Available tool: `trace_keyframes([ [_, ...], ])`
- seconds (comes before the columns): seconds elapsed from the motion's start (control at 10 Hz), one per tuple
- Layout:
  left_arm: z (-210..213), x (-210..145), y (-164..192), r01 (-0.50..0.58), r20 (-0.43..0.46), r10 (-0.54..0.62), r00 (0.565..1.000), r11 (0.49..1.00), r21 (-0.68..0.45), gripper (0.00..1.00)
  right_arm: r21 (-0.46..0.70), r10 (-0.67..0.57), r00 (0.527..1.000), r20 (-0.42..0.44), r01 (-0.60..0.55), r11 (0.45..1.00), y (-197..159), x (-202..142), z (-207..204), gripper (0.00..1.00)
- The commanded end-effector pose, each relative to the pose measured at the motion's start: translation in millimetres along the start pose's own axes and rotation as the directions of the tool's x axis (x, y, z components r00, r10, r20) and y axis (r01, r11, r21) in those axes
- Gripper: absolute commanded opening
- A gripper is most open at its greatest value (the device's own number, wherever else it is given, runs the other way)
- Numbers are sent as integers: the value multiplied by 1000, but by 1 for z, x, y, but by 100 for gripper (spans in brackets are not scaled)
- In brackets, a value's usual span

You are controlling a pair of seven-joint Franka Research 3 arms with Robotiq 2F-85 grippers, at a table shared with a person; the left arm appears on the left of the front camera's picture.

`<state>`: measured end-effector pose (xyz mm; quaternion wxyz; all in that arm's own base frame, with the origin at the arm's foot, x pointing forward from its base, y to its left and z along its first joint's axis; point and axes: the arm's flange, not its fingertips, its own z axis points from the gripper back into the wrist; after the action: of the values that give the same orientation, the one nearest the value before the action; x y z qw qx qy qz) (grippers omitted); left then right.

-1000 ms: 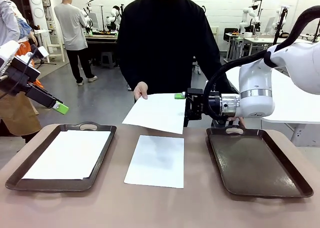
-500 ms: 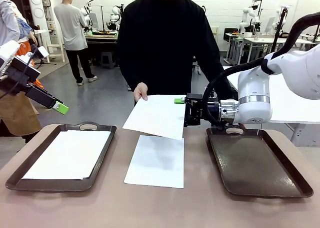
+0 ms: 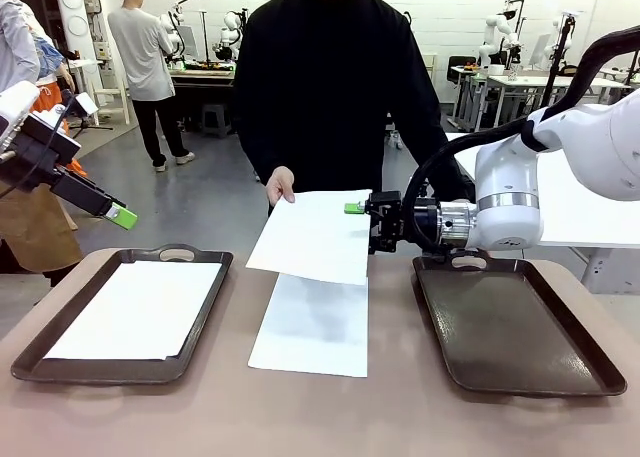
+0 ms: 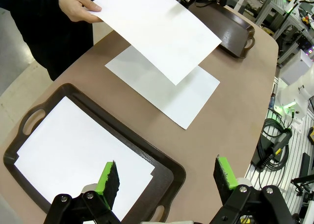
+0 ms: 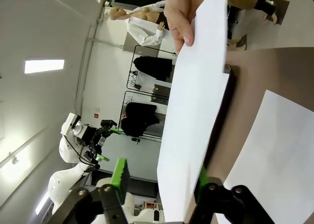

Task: Sort the A4 documents.
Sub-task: Receive the A4 Paper.

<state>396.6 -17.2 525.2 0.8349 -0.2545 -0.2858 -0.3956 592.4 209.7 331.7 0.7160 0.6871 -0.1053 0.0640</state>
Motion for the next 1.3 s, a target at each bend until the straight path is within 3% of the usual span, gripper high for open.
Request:
trace_keyframes([
  [0.0, -1, -1, 1, 8, 18, -7, 1000, 1000, -15, 100, 32, -28, 1000, 5, 27, 999, -6, 4, -1, 44],
  [0.4, -1, -1, 1, 8, 18, -7, 1000, 1000, -15, 100, 33, -34, 999, -13, 34, 999, -7, 4, -1, 9],
  [0.5, -1, -1, 1, 8, 18, -7, 1000, 1000, -15, 100, 31, -36, 999, -15, 37, 999, -7, 3, -1, 12],
  [0.6, -1, -1, 1, 8, 18, -7, 1000, 1000, -15, 100, 31, -38, 999, -16, 39, 999, -7, 2, 1, 0],
  [1.2, -1, -1, 1, 8, 18, -7, 1000, 1000, -15, 100, 26, -42, 999, -20, 42, 999, -9, 2, 2, 0],
])
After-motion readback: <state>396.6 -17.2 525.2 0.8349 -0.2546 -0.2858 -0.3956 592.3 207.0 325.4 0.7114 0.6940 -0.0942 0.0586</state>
